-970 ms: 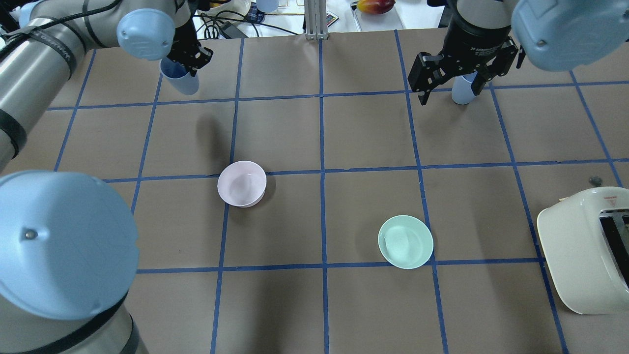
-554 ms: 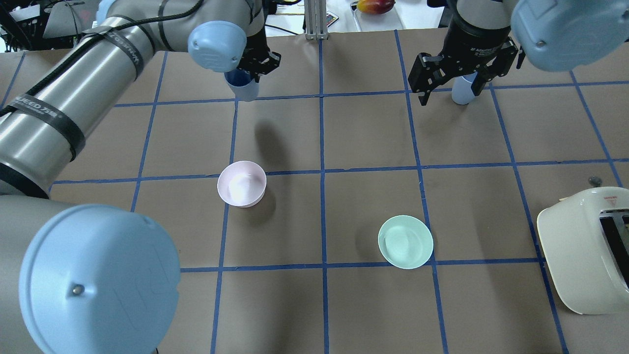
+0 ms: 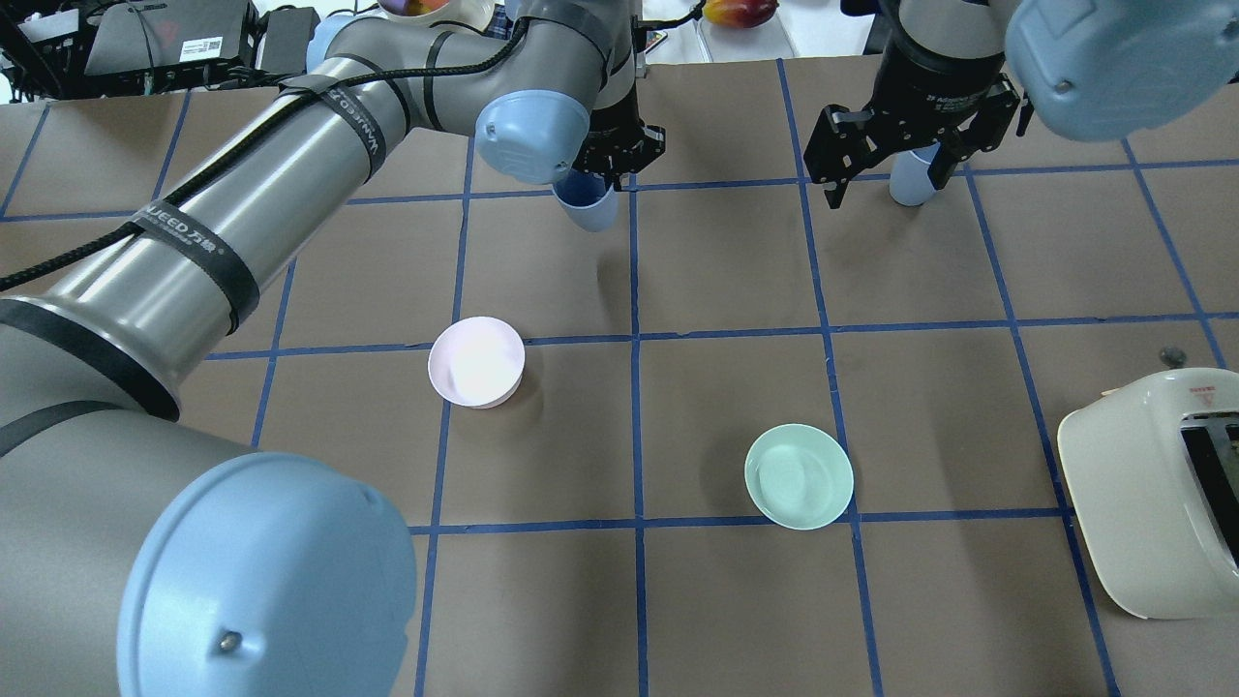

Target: Stack blue cups with both arms

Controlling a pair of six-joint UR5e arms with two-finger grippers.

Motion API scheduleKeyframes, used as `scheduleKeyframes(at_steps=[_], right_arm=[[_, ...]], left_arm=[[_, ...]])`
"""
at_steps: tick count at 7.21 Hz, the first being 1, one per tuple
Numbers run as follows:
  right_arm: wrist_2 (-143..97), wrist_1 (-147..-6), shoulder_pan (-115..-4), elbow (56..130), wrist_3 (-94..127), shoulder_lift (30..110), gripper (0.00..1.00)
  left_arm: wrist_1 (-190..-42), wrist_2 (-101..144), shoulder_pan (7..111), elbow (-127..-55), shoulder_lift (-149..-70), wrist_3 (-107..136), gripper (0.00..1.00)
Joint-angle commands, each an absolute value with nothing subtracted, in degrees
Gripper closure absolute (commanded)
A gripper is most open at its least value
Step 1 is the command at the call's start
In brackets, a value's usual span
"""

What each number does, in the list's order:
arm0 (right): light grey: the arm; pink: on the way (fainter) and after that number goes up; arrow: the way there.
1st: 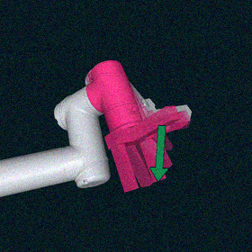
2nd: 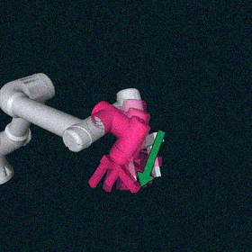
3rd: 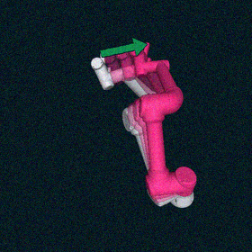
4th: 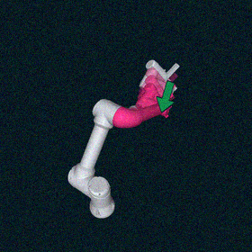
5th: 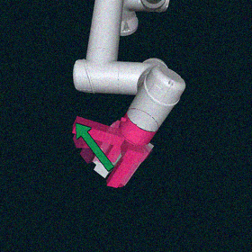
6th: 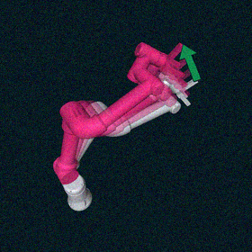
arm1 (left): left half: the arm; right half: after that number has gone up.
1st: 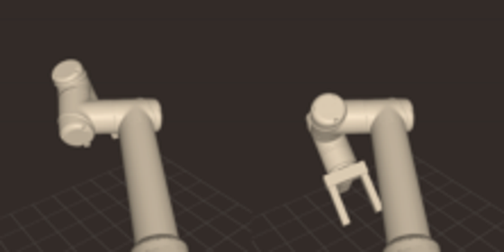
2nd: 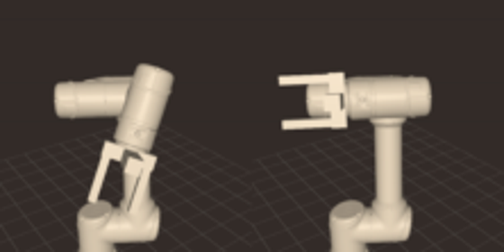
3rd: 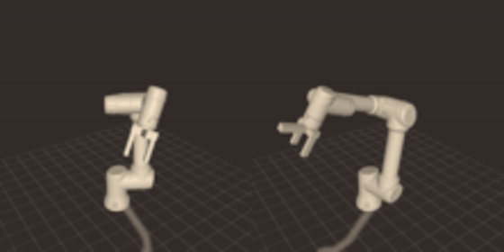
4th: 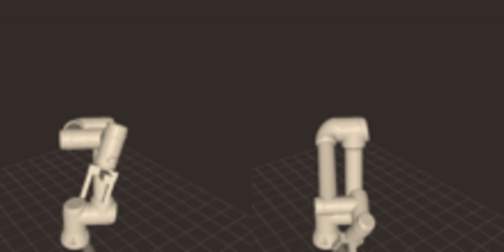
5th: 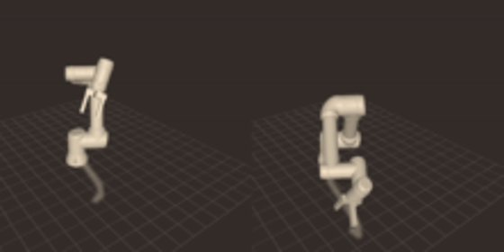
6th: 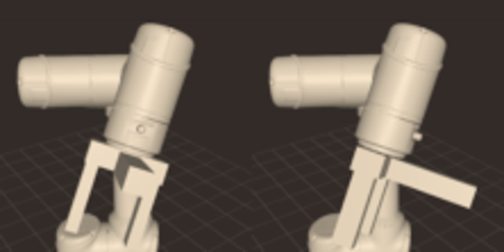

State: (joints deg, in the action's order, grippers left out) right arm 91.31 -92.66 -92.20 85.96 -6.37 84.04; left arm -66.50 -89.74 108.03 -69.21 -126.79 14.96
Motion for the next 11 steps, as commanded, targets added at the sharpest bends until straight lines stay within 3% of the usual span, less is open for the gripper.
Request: scheduleKeyframes(at_steps=[1, 8, 9, 10, 11], right_arm=[[91.32, -92.72, -92.2, 85.96, -6.33, 83.94, 0.0], [91.23, -93.34, -89.23, 85.96, -7.47, 83.41, 0.0], [91.23, -93.86, -87.99, 84.83, -7.47, 83.06, 0.0], [91.23, -93.78, -86.59, 81.16, -7.82, 78.79, 0.0], [90.45, -92.74, -84.66, 74.25, -8.34, 73.62, 0.0]], left_arm=[[-62.43, -89.3, 108.19, -69.26, -128.75, 15.91, 1.0], [-61.88, -86.92, 109.07, -68.55, -131.3, 16.26, 1.0], [-62.05, -86.92, 109.16, -68.47, -131.31, 16.26, 0.71], [-62.14, -86.84, 109.07, -68.47, -131.4, 16.43, 0.01], [-62.23, -86.84, 109.07, -68.38, -131.31, 16.44, 0.0]])
